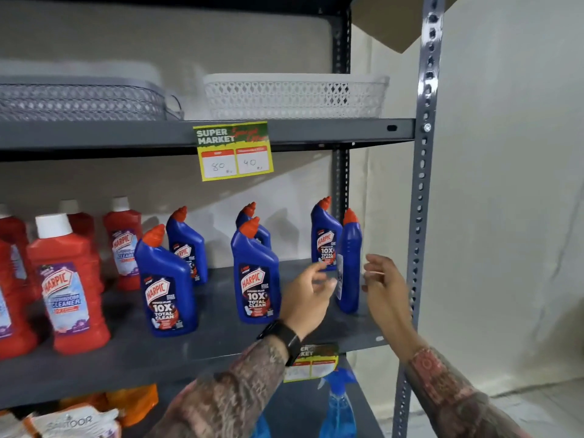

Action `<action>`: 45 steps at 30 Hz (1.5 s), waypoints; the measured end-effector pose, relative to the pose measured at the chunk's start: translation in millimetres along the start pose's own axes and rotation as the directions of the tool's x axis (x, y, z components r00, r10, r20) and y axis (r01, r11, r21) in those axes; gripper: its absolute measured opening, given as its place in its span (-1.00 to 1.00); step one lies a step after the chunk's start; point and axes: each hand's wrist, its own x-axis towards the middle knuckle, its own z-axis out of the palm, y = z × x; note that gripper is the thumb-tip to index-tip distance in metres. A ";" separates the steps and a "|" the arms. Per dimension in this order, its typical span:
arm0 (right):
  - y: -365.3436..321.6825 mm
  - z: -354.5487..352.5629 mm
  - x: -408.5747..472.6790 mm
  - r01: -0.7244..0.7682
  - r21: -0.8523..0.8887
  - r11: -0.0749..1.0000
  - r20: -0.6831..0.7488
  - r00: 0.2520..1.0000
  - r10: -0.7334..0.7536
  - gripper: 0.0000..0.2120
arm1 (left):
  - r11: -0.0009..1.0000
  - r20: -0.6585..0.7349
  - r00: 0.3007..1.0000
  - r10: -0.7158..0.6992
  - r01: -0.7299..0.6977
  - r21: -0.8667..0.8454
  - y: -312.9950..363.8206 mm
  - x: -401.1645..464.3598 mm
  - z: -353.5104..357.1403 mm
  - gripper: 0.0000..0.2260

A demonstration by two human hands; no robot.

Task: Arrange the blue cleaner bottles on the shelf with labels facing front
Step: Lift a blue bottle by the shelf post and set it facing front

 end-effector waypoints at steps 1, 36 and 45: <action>-1.7 -0.4 5.4 -0.028 -0.012 1.000 0.060 0.998 0.029 -0.61 | 0.998 0.038 0.998 -0.049 0.050 -0.032 2.2 10.8 10.5 -0.55; -58.6 -5.4 18.3 -0.240 0.296 0.925 0.508 0.859 0.060 -0.62 | 0.948 0.063 0.996 0.063 -0.040 -0.315 52.0 20.6 -26.1 -0.72; -62.5 -2.9 13.1 -0.355 0.489 0.797 0.461 0.881 0.110 -0.58 | 0.926 0.010 0.999 0.047 -0.039 -0.374 54.8 13.9 -27.6 -0.76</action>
